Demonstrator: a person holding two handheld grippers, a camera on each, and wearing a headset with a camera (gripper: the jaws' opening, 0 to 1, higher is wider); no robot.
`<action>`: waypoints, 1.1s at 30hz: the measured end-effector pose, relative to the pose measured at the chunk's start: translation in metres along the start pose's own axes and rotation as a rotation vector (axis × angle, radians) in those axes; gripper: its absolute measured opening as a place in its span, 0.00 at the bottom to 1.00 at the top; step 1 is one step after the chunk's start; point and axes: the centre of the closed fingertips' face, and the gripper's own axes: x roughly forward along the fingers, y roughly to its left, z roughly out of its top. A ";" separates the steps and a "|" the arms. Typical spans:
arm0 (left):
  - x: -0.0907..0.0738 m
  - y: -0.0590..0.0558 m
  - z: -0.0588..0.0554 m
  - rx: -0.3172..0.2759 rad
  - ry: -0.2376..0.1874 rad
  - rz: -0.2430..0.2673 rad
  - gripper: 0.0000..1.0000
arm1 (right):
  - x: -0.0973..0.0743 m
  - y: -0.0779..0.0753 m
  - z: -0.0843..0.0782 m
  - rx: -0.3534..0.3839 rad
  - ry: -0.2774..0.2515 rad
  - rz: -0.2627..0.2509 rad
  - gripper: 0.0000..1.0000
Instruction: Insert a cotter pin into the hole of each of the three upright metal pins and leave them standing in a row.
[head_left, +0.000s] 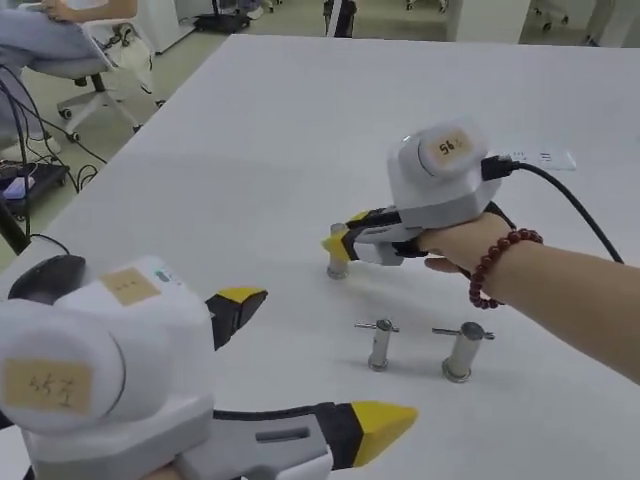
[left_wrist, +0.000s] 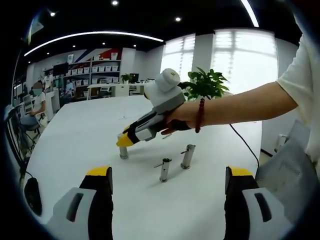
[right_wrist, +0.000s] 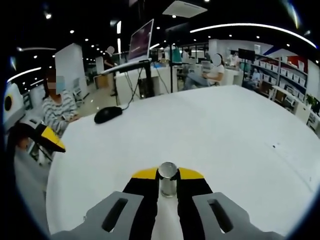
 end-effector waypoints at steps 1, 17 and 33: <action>0.000 0.000 0.001 0.005 -0.005 -0.001 0.93 | -0.004 0.002 0.001 -0.005 -0.003 0.011 0.13; -0.001 -0.009 0.013 0.042 -0.034 -0.020 0.91 | -0.059 0.005 -0.012 -0.049 -0.001 0.066 0.13; -0.005 -0.017 0.017 0.049 -0.041 -0.032 0.89 | -0.116 -0.003 -0.045 -0.071 0.040 0.042 0.13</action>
